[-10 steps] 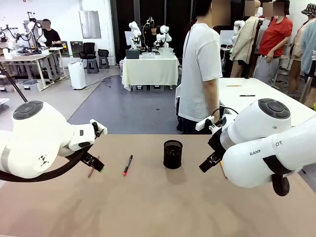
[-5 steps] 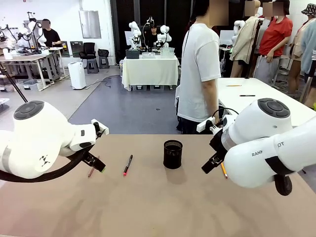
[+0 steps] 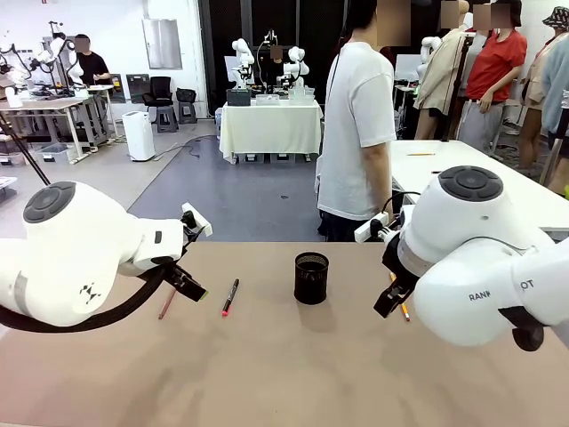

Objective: Place the pens into the pen holder.
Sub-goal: Pick up a writing instrument from the table and place it into the Pen holder.

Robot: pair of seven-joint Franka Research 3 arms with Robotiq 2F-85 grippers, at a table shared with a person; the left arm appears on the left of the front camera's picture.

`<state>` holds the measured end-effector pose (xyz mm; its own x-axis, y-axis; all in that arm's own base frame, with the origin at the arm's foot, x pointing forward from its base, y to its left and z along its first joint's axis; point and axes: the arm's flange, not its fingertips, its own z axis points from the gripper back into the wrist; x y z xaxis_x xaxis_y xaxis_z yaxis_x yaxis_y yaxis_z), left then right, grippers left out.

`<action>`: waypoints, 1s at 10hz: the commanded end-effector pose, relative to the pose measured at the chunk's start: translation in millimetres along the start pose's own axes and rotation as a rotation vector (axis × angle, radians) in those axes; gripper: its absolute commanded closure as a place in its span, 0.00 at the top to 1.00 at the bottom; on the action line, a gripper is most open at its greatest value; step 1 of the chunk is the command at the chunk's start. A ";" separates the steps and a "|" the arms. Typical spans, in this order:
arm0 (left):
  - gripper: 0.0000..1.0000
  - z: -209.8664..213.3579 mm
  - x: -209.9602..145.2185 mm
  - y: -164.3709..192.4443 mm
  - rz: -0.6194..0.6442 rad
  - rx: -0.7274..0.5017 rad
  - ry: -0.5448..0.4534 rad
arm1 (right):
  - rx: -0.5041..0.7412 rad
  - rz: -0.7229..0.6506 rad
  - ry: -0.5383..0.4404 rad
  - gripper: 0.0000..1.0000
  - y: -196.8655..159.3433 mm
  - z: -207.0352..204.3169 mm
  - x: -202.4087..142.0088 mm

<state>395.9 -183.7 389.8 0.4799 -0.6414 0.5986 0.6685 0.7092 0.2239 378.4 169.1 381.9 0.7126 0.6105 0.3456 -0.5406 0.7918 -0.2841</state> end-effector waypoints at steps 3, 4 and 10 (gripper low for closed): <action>1.00 -0.2 0.3 -1.6 0.024 -0.002 0.003 | 0.000 0.009 -0.014 1.00 -8.5 -3.1 -2.7; 1.00 -0.2 0.3 -1.6 0.024 -0.002 0.003 | 0.000 0.009 -0.014 1.00 -8.5 -3.1 -2.7; 1.00 -0.2 -0.3 0.0 0.009 0.000 0.002 | 0.000 0.009 -0.014 1.00 -8.5 -3.1 -2.7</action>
<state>395.8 -183.6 389.4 0.4869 -0.6353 0.5994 0.6643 0.7149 0.2180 381.3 162.1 381.0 0.7211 0.5996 0.3472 -0.5325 0.8002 -0.2759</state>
